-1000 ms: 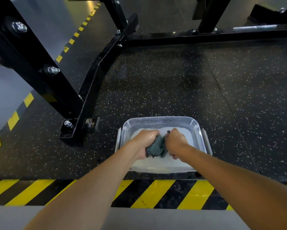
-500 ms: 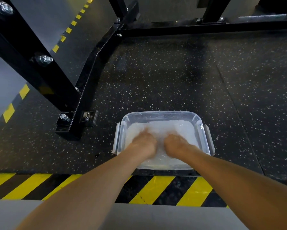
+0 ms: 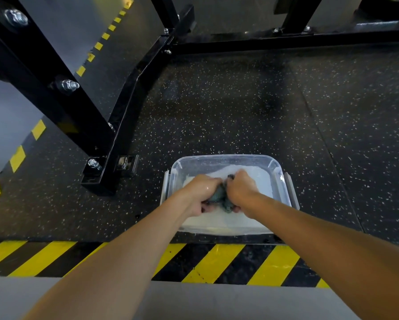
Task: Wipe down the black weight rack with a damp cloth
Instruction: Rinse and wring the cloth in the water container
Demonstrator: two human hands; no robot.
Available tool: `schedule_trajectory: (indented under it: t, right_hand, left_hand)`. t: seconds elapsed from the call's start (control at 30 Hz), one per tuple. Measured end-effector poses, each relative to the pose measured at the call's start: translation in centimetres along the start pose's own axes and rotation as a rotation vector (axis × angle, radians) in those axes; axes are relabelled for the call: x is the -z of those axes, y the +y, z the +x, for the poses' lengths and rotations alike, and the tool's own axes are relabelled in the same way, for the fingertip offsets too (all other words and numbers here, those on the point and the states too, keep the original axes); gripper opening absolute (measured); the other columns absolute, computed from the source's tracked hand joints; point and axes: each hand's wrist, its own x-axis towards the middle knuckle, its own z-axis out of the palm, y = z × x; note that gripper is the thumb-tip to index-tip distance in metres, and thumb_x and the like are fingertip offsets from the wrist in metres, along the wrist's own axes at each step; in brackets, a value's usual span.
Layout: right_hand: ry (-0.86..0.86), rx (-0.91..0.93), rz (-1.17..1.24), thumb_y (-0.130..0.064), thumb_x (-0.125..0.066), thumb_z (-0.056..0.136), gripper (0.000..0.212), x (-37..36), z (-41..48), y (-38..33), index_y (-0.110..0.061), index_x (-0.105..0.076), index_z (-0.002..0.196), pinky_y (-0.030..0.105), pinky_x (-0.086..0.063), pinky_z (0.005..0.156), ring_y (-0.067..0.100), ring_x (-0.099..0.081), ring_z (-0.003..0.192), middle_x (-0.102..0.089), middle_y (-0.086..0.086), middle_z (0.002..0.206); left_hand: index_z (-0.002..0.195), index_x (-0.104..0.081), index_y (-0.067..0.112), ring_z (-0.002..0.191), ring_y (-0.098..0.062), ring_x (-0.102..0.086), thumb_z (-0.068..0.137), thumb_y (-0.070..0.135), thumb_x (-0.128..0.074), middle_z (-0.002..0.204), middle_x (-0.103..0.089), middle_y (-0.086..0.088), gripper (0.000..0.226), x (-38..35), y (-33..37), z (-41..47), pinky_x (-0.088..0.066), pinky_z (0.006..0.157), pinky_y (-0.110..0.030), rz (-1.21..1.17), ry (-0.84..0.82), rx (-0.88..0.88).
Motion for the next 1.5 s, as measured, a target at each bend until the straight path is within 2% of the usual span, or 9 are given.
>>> schedule_trajectory:
  t: [0.3, 0.4, 0.53, 0.7, 0.83, 1.07, 1.2, 1.3, 1.5]
  right_hand:
    - [-0.125, 0.324, -0.806, -0.021, -0.048, 0.097, 0.041, 0.6, -0.7, 1.3, -0.009, -0.040, 0.136, 0.049, -0.039, 0.101, 0.036, -0.042, 0.123, -0.024, 0.018, 0.143]
    - [-0.175, 0.323, -0.922, -0.011, -0.046, 0.097, 0.039, 0.5, -0.8, 1.4, -0.007, -0.051, 0.135, 0.047, -0.033, 0.110, 0.037, -0.031, 0.137, -0.024, 0.024, 0.153]
    - [-0.205, 0.130, -0.546, -0.008, -0.042, 0.102, 0.039, 0.4, -0.2, 0.9, 0.001, -0.044, 0.140, 0.034, -0.043, 0.097, 0.032, -0.051, 0.126, -0.050, 0.019, 0.140]
    - [-0.154, -0.140, 0.111, -0.016, -0.044, 0.101, 0.024, -1.2, 0.6, 0.3, -0.004, -0.060, 0.115, 0.028, -0.049, 0.060, 0.024, -0.060, 0.078, -0.064, 0.012, 0.096]
    - [-0.134, -0.046, 0.152, -0.020, -0.036, 0.105, 0.023, -1.1, -1.1, -1.2, -0.004, -0.053, 0.105, 0.030, -0.048, 0.049, 0.026, -0.057, 0.068, -0.058, 0.014, 0.083]
    - [-0.032, 0.078, -0.211, -0.016, -0.043, 0.102, 0.032, 0.4, -0.1, 0.1, -0.002, -0.035, 0.130, 0.039, -0.046, 0.076, 0.029, -0.054, 0.095, -0.054, 0.019, 0.117]
    - [-0.214, 0.198, -0.543, -0.014, -0.051, 0.095, 0.048, 0.8, -0.4, 1.5, -0.010, -0.031, 0.139, 0.046, -0.046, 0.097, 0.038, -0.054, 0.115, -0.034, 0.017, 0.136]
    - [-0.211, 0.230, -0.703, -0.005, -0.046, 0.095, 0.048, 1.0, -0.5, 1.9, -0.006, -0.036, 0.143, 0.045, -0.048, 0.097, 0.035, -0.055, 0.114, -0.025, 0.019, 0.147]
    - [-0.219, 0.124, -0.513, -0.002, -0.045, 0.098, 0.029, 1.1, -0.3, 1.8, 0.001, -0.060, 0.123, 0.033, -0.046, 0.093, 0.029, -0.058, 0.113, -0.059, 0.017, 0.129]
  left_hand:
    - [0.153, -0.014, 0.009, 0.110, -0.027, -0.058, 0.098, 0.024, -0.055, 0.133, -0.053, -0.015, 0.070, 0.1, -1.3, 0.0, -0.052, 0.086, -0.037, 1.098, 0.071, -0.230]
    - [0.138, -0.045, 0.006, 0.109, -0.028, -0.057, 0.096, 0.007, -0.053, 0.127, -0.056, -0.014, 0.043, -0.5, -1.3, -0.1, -0.048, 0.086, -0.037, 1.396, 0.103, -0.254]
    - [0.098, -0.059, 0.009, 0.084, -0.022, -0.054, 0.095, 0.001, -0.053, 0.096, -0.059, -0.012, 0.011, -0.5, -0.9, 1.1, -0.043, 0.074, -0.031, 1.063, 0.076, -0.162]
    - [0.100, -0.063, 0.004, 0.080, -0.025, -0.056, 0.101, 0.009, -0.034, 0.091, -0.062, -0.013, 0.029, -0.8, -0.8, 1.1, -0.045, 0.070, -0.030, 0.014, 0.049, 0.092]
    - [0.088, -0.065, 0.006, 0.061, -0.028, -0.059, 0.101, 0.024, -0.042, 0.075, -0.061, -0.017, 0.032, -0.6, -0.9, 1.5, -0.050, 0.055, -0.035, -0.180, 0.014, 0.062]
    - [0.096, -0.053, 0.013, 0.054, -0.013, -0.047, 0.101, 0.023, -0.050, 0.071, -0.056, -0.004, 0.011, 1.0, 0.2, -0.8, -0.027, 0.043, -0.022, 0.183, -0.111, -0.032]
    - [0.145, -0.020, 0.024, 0.082, -0.017, -0.056, 0.086, 0.034, -0.071, 0.103, -0.059, -0.003, 0.078, 1.2, -0.3, 0.0, -0.042, 0.056, -0.027, 0.680, -0.087, -0.089]
    - [0.155, -0.008, 0.016, 0.107, -0.027, -0.057, 0.093, 0.015, -0.060, 0.124, -0.056, -0.011, 0.081, 0.4, -1.3, 0.8, -0.048, 0.079, -0.032, 1.132, -0.014, -0.216]
    - [0.125, -0.058, 0.003, 0.107, -0.030, -0.061, 0.094, 0.004, -0.054, 0.117, -0.063, -0.015, 0.032, -0.7, -1.6, 2.3, -0.047, 0.085, -0.035, 1.155, -0.013, -0.169]
